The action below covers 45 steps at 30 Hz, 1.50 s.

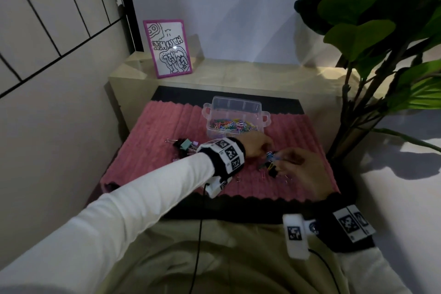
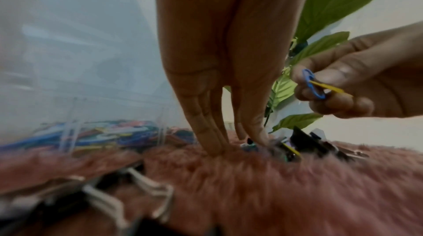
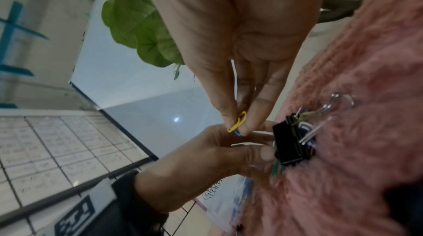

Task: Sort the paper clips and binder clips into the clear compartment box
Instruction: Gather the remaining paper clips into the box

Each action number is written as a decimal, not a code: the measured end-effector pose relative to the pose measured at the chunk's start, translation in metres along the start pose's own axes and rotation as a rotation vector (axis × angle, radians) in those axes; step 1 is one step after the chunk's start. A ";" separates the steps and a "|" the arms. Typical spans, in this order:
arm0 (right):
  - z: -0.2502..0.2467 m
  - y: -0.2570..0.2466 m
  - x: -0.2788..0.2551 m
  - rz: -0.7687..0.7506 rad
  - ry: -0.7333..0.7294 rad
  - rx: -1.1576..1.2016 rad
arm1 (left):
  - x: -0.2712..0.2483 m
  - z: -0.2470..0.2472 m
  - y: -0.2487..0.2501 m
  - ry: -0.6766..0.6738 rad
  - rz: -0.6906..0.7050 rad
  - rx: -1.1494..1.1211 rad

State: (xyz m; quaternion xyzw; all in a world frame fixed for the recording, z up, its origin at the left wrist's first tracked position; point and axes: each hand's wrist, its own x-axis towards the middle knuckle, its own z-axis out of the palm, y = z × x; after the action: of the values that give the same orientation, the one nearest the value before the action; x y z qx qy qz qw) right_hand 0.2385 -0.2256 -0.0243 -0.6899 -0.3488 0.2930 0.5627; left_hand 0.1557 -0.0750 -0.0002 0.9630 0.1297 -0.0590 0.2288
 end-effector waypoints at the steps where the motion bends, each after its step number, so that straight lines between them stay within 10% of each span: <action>1: 0.000 0.000 0.001 0.005 0.008 0.031 | 0.003 0.002 0.002 -0.008 0.007 0.028; 9: -0.004 -0.010 0.002 -0.062 0.040 0.066 | 0.013 0.004 -0.001 -0.021 -0.033 0.086; 23: 0.017 -0.039 0.036 0.035 -0.084 0.204 | -0.062 -0.028 -0.053 0.093 -0.191 -0.556; 37: 0.031 -0.058 0.081 -0.361 -0.406 -0.838 | -0.091 -0.049 -0.081 0.225 -0.305 -0.538; 45: 0.020 -0.040 0.060 -0.192 -0.603 -1.209 | -0.049 -0.057 -0.074 0.356 -0.281 -0.349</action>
State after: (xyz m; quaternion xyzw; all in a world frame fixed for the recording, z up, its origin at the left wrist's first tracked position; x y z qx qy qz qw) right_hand 0.2511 -0.1607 0.0105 -0.7372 -0.6524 0.1747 -0.0201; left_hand 0.0917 0.0041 0.0276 0.8769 0.3082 0.1030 0.3541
